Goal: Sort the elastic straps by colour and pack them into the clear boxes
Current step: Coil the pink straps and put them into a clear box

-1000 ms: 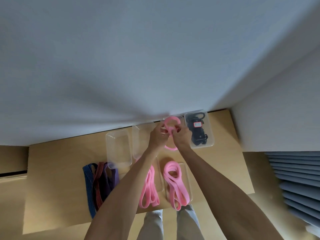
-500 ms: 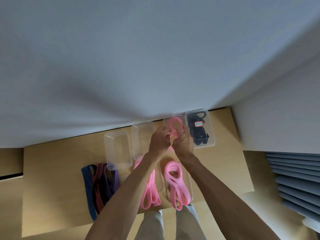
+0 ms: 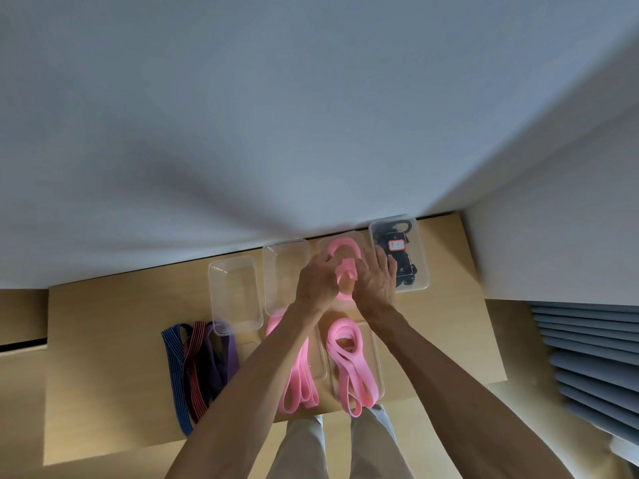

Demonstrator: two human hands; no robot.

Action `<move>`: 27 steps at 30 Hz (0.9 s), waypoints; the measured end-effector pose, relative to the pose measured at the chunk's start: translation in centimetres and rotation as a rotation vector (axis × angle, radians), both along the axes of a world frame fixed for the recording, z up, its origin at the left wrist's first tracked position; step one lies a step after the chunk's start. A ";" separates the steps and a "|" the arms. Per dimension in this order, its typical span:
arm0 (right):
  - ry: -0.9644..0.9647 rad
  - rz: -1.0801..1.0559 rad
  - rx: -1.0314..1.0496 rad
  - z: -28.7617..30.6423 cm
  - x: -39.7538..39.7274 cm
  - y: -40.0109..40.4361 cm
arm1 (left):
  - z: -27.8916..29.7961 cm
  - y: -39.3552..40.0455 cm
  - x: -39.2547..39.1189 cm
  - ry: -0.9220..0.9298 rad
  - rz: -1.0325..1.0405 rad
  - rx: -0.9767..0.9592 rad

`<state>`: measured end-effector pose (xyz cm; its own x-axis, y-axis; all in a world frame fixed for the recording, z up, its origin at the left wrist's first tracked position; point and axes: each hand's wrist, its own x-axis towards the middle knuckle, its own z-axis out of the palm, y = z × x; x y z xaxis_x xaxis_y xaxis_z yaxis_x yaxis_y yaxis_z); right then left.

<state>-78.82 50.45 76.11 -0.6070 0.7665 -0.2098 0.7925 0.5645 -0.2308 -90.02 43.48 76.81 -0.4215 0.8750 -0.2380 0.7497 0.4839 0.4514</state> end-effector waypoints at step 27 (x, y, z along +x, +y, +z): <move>0.407 0.108 -0.053 2.5 2.0 -1.9 | 2.0 -3.9 2.9 -0.044 0.235 0.118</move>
<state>-76.77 48.54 78.58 -0.7249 0.6883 0.0258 0.5676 0.6182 -0.5437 -87.13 39.61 78.85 -0.6079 0.7771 -0.1629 0.6013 0.5846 0.5446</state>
